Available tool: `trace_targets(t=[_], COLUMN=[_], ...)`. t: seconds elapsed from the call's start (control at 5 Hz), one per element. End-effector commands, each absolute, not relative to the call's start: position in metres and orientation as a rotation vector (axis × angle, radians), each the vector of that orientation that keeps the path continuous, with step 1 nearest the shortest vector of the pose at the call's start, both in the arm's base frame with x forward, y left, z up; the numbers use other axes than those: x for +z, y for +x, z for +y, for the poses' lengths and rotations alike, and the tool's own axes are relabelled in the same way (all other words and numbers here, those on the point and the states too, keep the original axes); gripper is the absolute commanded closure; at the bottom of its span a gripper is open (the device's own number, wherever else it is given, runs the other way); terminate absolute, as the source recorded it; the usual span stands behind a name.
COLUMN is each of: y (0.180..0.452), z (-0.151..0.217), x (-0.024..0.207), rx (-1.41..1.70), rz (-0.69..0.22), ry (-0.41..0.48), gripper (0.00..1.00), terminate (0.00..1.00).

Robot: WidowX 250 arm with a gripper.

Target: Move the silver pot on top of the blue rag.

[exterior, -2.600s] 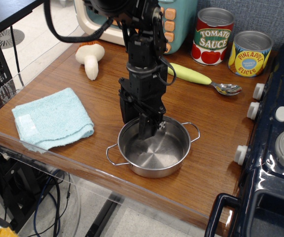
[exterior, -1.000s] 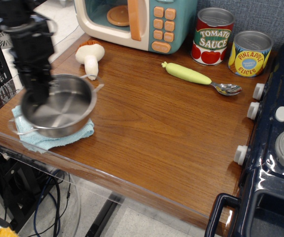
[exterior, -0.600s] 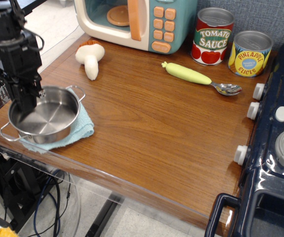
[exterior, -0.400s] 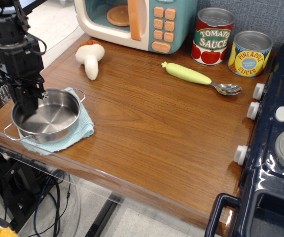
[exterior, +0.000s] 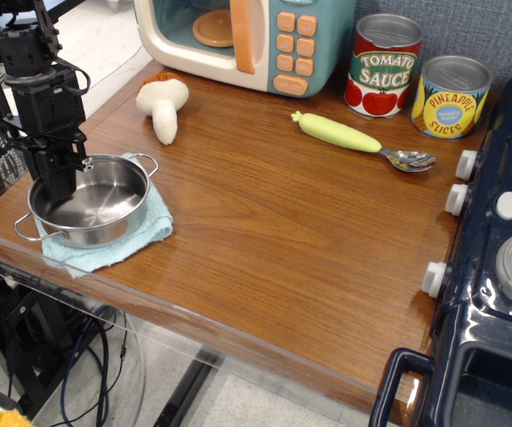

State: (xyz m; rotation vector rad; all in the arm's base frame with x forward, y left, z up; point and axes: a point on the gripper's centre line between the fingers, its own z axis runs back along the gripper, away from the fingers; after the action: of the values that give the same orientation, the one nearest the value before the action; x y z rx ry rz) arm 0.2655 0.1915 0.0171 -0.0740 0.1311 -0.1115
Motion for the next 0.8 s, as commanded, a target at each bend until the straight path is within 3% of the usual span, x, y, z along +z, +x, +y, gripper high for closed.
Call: trace_targets(t=[0.0, 0.6], y=[0.26, 0.258], z=[0.182, 0.181], x=[0.044, 0.105], rx=[-0.127, -0.105], rz=[0.1, -0.028], ry=[-0.014, 0.018], gripper=[0.0, 0.0], terminate=[0.0, 0.0])
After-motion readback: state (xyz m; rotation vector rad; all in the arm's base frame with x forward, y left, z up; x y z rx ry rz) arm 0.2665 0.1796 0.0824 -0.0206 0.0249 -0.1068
